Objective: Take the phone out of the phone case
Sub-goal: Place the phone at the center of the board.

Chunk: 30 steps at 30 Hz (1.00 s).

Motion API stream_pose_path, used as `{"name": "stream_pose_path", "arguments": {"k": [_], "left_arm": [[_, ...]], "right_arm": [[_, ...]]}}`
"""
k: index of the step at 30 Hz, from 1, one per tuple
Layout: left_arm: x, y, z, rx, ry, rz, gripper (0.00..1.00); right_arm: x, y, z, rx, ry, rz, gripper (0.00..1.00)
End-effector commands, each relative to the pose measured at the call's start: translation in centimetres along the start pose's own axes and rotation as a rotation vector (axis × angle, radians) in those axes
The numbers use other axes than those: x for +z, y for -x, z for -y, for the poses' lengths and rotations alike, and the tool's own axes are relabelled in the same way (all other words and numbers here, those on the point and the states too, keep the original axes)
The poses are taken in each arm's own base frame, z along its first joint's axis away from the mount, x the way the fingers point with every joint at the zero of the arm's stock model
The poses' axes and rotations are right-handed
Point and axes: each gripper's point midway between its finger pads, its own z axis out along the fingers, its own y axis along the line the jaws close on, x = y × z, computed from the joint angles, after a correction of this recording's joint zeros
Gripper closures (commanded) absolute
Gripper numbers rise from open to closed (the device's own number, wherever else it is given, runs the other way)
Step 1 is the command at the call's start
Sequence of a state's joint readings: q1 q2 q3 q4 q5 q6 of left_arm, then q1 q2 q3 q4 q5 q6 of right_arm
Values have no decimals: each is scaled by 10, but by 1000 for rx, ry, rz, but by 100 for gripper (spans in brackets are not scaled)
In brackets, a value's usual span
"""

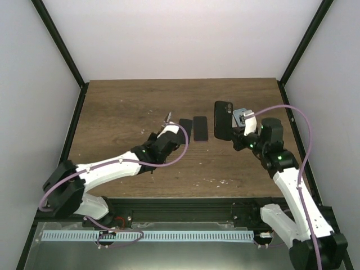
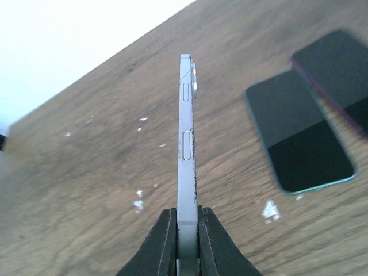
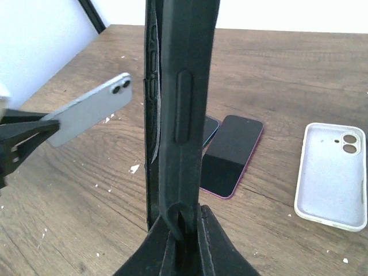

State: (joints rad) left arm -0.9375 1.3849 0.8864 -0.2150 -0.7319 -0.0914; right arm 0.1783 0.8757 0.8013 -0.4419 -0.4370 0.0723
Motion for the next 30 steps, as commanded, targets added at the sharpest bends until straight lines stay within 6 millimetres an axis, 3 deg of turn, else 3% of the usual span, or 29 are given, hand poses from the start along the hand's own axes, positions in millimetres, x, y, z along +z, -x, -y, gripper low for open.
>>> {"name": "stream_pose_path", "arguments": {"k": [1,11,20,30], "left_arm": [[15,10,-11,254,169,18,100],[57,-18,8,631,261,-60,100],[91,-43,26,737,249,-125,100],[107,-67,35,742,217,-181,86]], "right_arm": [[-10,7,-13,-146,107,120,99],[4,-1,9,-131,50,73,99],[1,-1,9,-129,41,90,99],[2,-2,10,-124,40,88,99]]}}
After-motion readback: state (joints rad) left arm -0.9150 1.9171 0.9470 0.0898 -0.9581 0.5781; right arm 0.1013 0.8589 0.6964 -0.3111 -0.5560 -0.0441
